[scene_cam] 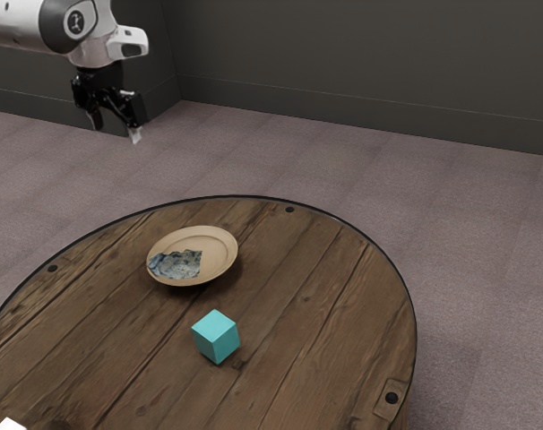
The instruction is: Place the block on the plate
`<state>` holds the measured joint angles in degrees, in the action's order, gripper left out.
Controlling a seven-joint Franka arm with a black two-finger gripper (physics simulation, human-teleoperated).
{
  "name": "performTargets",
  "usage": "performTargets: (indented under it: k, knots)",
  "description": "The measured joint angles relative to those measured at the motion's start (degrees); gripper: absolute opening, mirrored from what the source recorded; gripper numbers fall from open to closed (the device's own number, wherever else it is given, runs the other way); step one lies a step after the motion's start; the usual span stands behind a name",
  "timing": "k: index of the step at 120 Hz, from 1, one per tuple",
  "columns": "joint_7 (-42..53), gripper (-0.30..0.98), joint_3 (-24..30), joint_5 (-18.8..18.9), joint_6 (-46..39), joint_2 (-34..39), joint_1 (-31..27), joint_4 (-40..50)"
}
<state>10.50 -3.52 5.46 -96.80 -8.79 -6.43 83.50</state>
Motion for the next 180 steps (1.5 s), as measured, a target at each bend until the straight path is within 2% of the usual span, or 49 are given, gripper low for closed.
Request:
performTargets:
  k: [19, 43, 61, 81, 116, 180]
  knots:
    - [-0.1, 0.69, 0.7, -1.3, -0.2, 0.0, 0.5, 1.6]
    - [-2.1, 0.69, 2.0, -2.2, -10.7, 0.6, 7.0, 19.6]
    - [-4.4, 0.69, 2.6, -2.8, -19.4, 0.4, 9.3, 27.9]
    - [-7.4, 0.69, 3.3, -3.1, -25.8, 0.4, 13.3, 32.3]
    - [-12.4, 0.69, 4.4, -3.1, -34.5, 0.5, 15.7, 39.9]
    - [-18.9, 0.69, 5.0, -3.8, -40.2, 0.1, 16.5, 46.3]
